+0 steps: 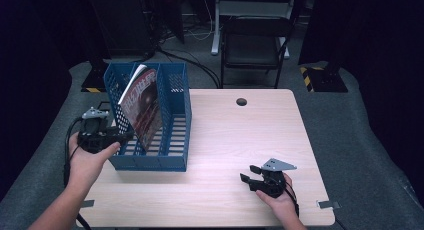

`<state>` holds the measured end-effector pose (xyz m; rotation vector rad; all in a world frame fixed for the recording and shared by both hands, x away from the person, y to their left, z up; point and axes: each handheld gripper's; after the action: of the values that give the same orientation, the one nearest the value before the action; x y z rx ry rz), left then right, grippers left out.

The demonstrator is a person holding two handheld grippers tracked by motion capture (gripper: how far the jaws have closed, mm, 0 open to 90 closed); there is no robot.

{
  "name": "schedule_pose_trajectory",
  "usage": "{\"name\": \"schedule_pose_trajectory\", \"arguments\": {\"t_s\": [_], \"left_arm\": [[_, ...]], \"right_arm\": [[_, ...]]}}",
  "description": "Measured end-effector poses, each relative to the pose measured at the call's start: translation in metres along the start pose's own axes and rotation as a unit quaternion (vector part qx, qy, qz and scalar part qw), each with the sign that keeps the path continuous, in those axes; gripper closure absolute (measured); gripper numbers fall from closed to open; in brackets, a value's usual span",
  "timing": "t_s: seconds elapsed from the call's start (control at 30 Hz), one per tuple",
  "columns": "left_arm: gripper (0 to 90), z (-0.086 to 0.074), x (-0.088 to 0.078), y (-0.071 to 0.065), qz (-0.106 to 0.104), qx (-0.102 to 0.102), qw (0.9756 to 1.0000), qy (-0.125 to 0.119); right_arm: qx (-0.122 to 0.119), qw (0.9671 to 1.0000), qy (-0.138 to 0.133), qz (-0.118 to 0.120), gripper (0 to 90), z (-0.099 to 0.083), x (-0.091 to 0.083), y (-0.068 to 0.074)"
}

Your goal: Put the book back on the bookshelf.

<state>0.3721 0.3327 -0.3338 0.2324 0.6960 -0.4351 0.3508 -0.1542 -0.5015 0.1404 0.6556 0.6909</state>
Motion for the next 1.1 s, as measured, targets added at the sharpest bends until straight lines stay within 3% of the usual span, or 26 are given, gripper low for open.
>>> {"name": "schedule_pose_trajectory", "arguments": {"t_s": [0.03,0.23,0.43,0.83,1.1], "left_arm": [[38.1,-0.004,0.002,-0.002,0.005,-0.001,1.0000,-0.005],[38.1,-0.025,0.006,-0.014,-0.020,-0.003,0.9998,-0.004],[37.7,-0.046,0.011,-0.025,-0.023,-0.001,0.9997,-0.009],[37.3,-0.083,0.021,-0.025,-0.025,-0.036,0.9987,-0.026],[37.4,-0.108,0.033,-0.031,-0.018,-0.041,0.9987,-0.022]], "right_arm": [[0.002,1.0000,0.002,0.000,44.5,0.000,0.000,0.000],[0.001,1.0000,0.003,0.001,44.4,0.000,0.000,0.000],[-0.001,1.0000,0.004,0.000,44.2,0.000,0.000,0.000],[-0.002,1.0000,-0.001,-0.005,44.0,0.000,0.000,-0.001],[-0.005,1.0000,0.006,0.000,43.9,0.000,0.000,-0.001]]}}
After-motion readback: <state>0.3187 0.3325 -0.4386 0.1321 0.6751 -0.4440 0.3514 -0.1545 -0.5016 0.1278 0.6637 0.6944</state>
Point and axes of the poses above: each handheld gripper's, and its own axes: x roughly forward along the jaws, z roughly out of its top, y roughly to its left, and after that the axes turned 11 degrees about x, right-handed
